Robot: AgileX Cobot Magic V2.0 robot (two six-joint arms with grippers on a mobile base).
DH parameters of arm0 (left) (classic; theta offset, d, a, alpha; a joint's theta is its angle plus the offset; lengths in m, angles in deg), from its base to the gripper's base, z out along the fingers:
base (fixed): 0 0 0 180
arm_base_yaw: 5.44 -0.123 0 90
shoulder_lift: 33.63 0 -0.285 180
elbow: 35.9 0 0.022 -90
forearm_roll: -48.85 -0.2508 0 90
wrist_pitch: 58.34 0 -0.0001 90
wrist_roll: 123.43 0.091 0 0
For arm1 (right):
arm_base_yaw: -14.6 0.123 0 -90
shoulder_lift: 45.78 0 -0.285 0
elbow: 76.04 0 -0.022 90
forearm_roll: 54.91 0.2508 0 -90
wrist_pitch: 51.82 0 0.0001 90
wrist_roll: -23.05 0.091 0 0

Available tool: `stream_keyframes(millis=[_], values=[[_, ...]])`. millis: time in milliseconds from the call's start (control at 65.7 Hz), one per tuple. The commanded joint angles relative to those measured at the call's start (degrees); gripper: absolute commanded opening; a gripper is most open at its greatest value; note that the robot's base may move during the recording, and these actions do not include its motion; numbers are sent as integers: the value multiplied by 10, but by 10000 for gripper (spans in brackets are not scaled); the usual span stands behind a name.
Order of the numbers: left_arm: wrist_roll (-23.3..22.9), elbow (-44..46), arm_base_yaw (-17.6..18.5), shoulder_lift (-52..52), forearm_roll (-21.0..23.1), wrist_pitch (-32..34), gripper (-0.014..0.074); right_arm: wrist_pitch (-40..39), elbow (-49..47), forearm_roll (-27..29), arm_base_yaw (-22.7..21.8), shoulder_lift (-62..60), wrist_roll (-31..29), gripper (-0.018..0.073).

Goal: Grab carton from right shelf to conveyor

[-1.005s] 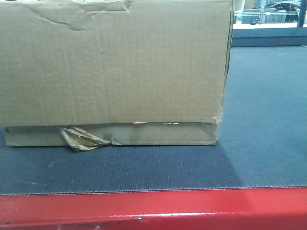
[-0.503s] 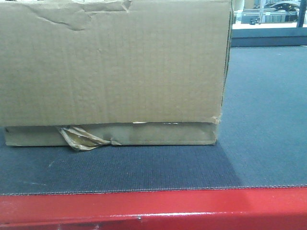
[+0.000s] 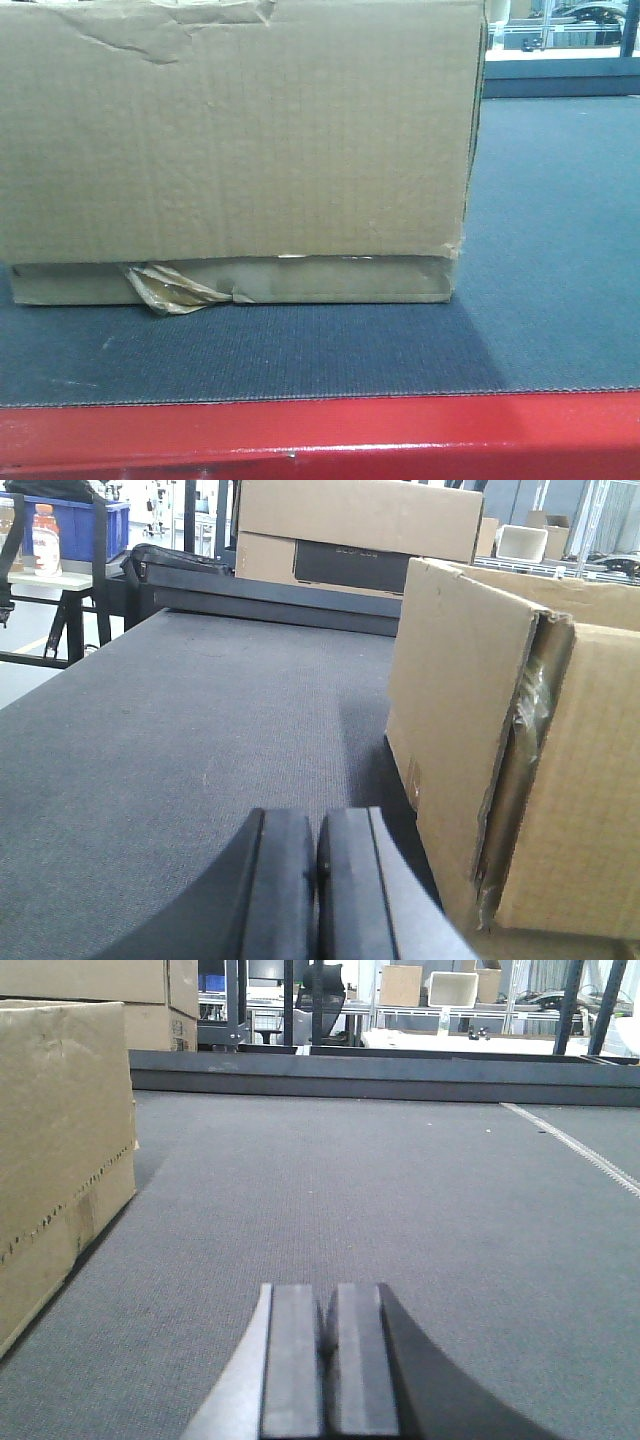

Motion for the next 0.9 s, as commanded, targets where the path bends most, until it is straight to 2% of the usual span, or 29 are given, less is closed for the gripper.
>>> stream_keyframes(millis=[0, 883], values=[[2, 1, -3, -3, 4, 9, 15, -11, 0, -3, -2, -5, -4, -69], [2, 1, -3, -3, 4, 9, 15, -11, 0, -3, -2, -5, -4, -69]])
